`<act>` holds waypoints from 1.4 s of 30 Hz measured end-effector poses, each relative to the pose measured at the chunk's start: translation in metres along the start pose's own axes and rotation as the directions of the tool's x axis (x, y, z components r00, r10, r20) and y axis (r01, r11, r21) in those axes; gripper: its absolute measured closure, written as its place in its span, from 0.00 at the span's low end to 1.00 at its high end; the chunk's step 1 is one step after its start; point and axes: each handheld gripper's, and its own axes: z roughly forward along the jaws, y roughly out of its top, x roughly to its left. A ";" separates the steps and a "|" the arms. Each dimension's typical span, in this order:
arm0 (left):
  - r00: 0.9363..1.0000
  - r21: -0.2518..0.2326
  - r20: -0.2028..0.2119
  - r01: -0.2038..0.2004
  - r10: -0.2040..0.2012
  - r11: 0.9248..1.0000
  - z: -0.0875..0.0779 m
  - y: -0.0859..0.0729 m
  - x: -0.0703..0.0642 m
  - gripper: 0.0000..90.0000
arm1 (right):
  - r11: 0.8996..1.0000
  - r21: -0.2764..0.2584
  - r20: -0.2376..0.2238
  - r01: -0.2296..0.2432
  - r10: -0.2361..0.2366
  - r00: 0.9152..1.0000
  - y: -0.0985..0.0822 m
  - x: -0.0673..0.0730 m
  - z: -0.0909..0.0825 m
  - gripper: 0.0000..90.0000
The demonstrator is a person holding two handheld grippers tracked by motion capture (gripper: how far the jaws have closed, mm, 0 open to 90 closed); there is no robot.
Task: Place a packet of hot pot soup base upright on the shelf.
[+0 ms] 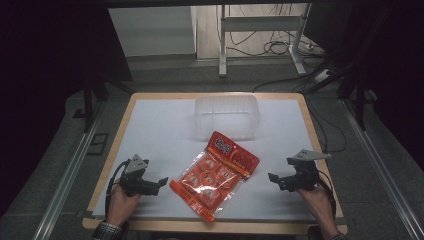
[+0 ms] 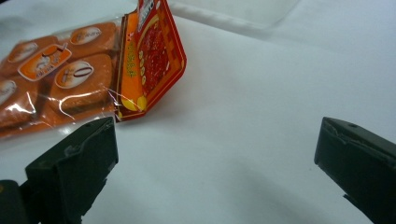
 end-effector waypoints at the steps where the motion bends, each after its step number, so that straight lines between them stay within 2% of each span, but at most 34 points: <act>1: 1.000 -0.004 0.003 0.003 -0.003 1.000 0.000 0.000 0.000 0.00 | 1.000 0.010 -0.001 0.003 -0.003 1.000 -0.001 -0.001 0.001 0.00; 10: 0.999 -0.021 0.040 0.004 -0.003 1.000 0.000 0.001 -0.002 0.00 | 0.999 0.015 0.017 0.032 -0.032 0.999 -0.003 -0.003 0.002 0.00; 14: 0.999 -0.029 0.027 -0.018 0.018 0.999 -0.002 0.002 -0.004 0.00 | 0.999 0.013 0.034 0.040 -0.041 0.999 -0.003 -0.003 0.003 0.00; 22: 1.000 -0.043 -0.014 -0.023 0.022 0.999 -0.003 0.002 -0.004 0.00 | 0.998 0.027 0.042 0.049 -0.050 0.998 -0.003 -0.002 0.005 0.00; 33: 0.999 -0.040 -0.028 -0.025 0.024 0.999 -0.003 0.002 -0.004 0.00 | 0.998 0.030 0.041 0.051 -0.052 0.998 -0.003 -0.001 0.006 0.00; 42: 0.999 -0.031 -0.030 -0.030 0.029 0.999 -0.002 0.002 -0.004 0.00 | 0.997 0.020 0.033 0.072 -0.072 0.997 0.003 0.003 0.008 0.00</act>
